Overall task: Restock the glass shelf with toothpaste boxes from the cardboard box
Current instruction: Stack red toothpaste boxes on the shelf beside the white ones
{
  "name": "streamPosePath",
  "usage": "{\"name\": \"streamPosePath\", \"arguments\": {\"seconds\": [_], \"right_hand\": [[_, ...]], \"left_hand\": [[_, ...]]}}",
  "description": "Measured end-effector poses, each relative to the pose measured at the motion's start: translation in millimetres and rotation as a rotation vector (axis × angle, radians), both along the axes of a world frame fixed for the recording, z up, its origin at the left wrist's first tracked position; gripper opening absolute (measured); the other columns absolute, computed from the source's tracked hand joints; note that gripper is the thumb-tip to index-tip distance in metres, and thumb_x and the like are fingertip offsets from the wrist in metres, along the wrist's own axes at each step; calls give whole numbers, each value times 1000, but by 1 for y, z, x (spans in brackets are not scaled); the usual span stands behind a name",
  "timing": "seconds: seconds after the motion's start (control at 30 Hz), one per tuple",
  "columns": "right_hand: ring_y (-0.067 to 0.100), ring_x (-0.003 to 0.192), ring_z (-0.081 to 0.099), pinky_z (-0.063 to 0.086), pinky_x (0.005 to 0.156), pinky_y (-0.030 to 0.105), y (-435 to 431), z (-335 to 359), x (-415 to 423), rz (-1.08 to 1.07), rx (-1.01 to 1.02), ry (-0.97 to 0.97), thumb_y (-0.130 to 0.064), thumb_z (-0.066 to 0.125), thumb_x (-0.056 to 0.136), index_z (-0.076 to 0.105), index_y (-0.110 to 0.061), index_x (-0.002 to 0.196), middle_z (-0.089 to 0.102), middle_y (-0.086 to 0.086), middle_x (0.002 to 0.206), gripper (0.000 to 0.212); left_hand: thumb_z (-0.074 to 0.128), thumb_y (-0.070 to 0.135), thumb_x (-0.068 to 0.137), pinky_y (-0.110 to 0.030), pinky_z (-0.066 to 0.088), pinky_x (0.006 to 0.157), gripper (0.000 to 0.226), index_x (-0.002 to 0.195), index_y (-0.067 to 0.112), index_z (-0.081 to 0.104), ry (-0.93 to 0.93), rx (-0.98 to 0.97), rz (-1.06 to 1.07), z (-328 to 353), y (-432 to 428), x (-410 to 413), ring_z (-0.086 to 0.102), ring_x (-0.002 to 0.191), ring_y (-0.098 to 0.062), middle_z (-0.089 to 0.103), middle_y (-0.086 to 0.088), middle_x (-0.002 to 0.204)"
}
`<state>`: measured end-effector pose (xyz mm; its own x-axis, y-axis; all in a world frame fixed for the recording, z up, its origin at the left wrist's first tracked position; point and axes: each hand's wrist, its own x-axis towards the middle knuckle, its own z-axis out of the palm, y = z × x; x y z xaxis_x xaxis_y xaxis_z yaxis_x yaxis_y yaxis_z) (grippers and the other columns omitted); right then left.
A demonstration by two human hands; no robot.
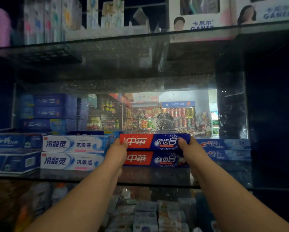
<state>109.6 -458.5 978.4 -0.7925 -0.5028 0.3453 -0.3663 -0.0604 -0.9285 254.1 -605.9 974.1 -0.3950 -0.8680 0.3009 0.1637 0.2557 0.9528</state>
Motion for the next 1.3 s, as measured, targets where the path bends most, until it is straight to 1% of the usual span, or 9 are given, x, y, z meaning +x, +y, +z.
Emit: {"name": "streamPosePath", "arguments": {"seconds": [0.13,0.33,0.5,0.7,0.93,1.03,1.13,1.2,1.3], "right_hand": [[30,109,56,45,67,30,-2,-3,0,-27,65,-4,-38,38,102,27,-21,148,52,13,134,50],[8,69,49,35,47,21,-2,-6,0,-19,2,-21,-30,40,102,31,-16,145,51,5,109,46],[13,75,53,39,49,23,0,-10,1,10,-42,-73,-27,53,97,28,-19,147,54,7,121,57],[17,85,55,47,55,26,3,-8,2,34,-119,-13,-24,55,97,19,-33,150,51,3,128,65],[21,92,49,39,54,25,-4,-12,-1,-27,55,14,-32,50,98,18,-23,151,45,13,142,63],[26,111,52,54,72,35,-5,-11,1,-72,-9,18,-30,54,96,17,-27,151,36,9,147,66],[31,128,44,51,93,54,-1,-11,4,-157,-119,167,-32,59,92,23,-39,146,32,2,147,66],[27,132,41,46,100,55,4,-8,6,-177,-205,259,-32,59,92,26,-43,143,30,-2,147,62],[25,128,46,47,99,54,4,2,-1,-161,-286,224,-32,60,91,30,-47,141,35,-3,146,60]], "left_hand": [[36,29,103,-34,53,65,29,128,20,49,-24,25,-11,-3,-2,-2,64,86,-23,64,-6,100],[42,22,101,-37,56,71,24,123,20,51,49,95,-56,-8,-2,-1,66,85,-23,66,-7,96],[47,18,97,-36,56,68,24,120,22,54,60,68,-79,-9,0,1,67,85,-23,68,-7,97],[45,21,100,-47,56,83,32,130,32,48,120,-14,-104,-8,-2,2,66,94,-27,65,-5,109],[44,28,100,-46,56,82,31,130,21,49,34,64,-79,-10,-2,-1,66,93,-26,66,-8,107],[44,28,100,-43,55,83,31,131,24,46,16,-7,-39,-9,0,0,63,96,-25,63,-6,112],[46,34,98,-43,57,80,31,130,30,45,62,-148,28,-8,2,1,63,98,-24,58,-3,121],[47,38,97,-44,58,78,34,130,35,43,118,-222,33,-4,4,3,63,99,-23,57,2,121],[48,40,96,-50,56,84,27,123,40,49,129,-313,53,8,3,1,61,105,-23,49,3,131]]}}
